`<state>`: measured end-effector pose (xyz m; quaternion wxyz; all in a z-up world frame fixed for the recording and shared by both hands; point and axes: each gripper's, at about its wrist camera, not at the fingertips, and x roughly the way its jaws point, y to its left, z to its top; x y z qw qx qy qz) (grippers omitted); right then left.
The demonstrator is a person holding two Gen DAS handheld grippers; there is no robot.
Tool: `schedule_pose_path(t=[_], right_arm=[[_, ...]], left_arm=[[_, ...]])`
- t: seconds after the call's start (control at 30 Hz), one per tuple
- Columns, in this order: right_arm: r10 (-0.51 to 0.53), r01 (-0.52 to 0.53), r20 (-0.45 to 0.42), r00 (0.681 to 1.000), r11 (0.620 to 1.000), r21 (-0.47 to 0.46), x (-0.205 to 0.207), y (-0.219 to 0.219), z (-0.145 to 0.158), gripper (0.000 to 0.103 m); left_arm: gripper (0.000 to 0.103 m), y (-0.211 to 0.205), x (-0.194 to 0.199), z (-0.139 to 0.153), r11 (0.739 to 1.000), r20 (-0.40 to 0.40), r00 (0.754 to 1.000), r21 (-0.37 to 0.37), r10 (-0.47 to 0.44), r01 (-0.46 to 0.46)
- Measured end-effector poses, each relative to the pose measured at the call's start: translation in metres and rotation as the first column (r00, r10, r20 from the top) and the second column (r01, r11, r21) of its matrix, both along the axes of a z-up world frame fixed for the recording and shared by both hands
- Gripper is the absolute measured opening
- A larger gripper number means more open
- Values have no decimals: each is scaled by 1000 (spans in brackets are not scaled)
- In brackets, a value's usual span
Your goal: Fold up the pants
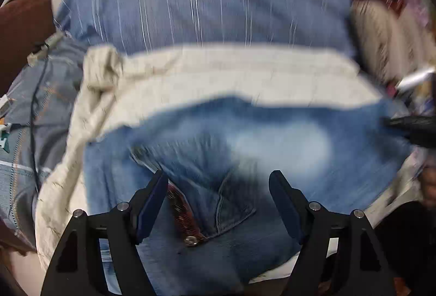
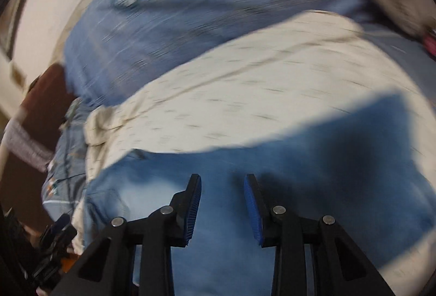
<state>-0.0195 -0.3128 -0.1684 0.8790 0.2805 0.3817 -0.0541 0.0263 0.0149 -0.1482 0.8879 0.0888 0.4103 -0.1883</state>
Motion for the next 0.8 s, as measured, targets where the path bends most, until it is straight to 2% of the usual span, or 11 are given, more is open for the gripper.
schedule_pose_path(t=[0.07, 0.2, 0.27, 0.37, 0.43, 0.5, 0.6, 0.67, 0.73, 0.8], right_arm=[[-80, 81, -33, 996, 996, 21, -27, -23, -7, 36], [-154, 158, -124, 980, 987, 29, -52, -45, -28, 36], [-161, 180, -185, 970, 979, 93, -58, -51, -49, 36], [-166, 190, -158, 973, 971, 148, -65, -55, -57, 37], [-143, 177, -204, 968, 971, 162, -66, -57, -53, 37], [-150, 190, -223, 963, 967, 172, -72, -59, -39, 37], [-150, 168, -132, 980, 976, 135, -94, -55, 5, 37], [-137, 144, -95, 986, 986, 78, -110, -48, 34, 37], [-127, 128, -41, 991, 992, 0, -133, -41, 71, 37], [-134, 134, 16, 991, 990, -42, -154, -41, 102, 37]], left_arm=[[77, -8, 7, -21, 999, -54, 999, 41, 0, 2], [77, -18, 2, -39, 985, -2, 999, 166, -46, 46], [77, -23, -1, -42, 978, 10, 998, 201, -63, 59], [79, -20, 3, -43, 977, -1, 998, 206, -63, 62], [82, -19, 8, -44, 980, -23, 998, 192, -52, 55], [84, -22, 11, -45, 980, -43, 998, 192, -46, 53], [85, -26, 14, -41, 981, -71, 997, 195, -10, 24], [85, -28, 18, -30, 986, -88, 995, 165, 44, -29], [85, -33, 19, -6, 991, -58, 995, 110, 83, -76], [85, -44, 10, 21, 995, 7, 997, 56, 78, -78]])
